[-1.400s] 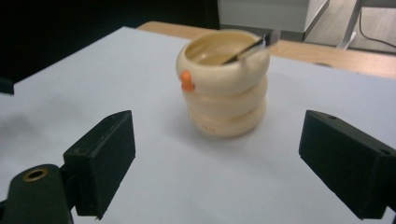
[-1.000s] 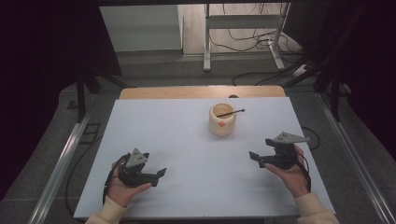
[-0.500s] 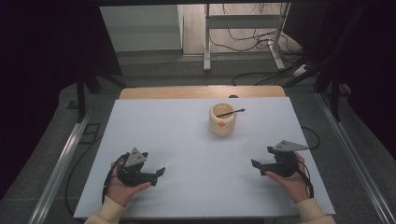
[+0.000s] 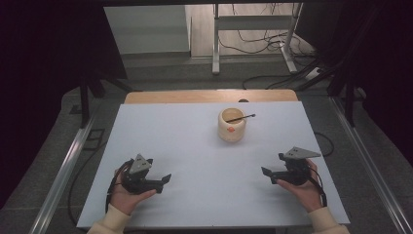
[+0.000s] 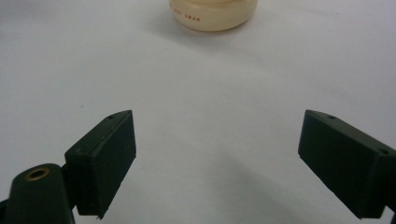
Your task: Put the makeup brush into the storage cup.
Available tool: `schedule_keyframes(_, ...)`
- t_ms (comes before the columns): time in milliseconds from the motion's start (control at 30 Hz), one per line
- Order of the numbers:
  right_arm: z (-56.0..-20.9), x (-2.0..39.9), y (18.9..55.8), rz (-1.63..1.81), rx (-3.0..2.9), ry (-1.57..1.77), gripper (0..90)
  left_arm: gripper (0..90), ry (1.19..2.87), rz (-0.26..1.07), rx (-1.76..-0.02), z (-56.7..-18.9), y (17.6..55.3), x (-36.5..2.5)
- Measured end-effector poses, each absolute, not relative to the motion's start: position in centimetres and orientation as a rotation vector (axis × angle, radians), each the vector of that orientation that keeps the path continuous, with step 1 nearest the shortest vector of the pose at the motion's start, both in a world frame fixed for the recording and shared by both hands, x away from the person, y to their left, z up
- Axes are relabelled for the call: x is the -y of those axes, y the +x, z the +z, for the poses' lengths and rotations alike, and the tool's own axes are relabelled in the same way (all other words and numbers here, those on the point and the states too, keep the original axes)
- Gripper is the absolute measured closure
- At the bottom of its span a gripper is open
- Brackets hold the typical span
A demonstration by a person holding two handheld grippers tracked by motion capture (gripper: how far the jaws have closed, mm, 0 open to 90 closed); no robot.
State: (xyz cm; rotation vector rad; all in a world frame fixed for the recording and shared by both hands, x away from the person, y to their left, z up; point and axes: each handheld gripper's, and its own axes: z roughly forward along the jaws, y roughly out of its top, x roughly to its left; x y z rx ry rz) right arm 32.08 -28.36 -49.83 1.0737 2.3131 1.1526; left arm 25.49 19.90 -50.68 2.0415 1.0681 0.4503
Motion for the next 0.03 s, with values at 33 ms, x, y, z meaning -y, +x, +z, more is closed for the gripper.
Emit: schedule_keyframes(33, -49.82, 28.37, 32.09, 1.154, -2.313, 1.074, 11.4, 11.6, 2.04, 0.452, -1.067, -50.68, 25.48, -19.89)
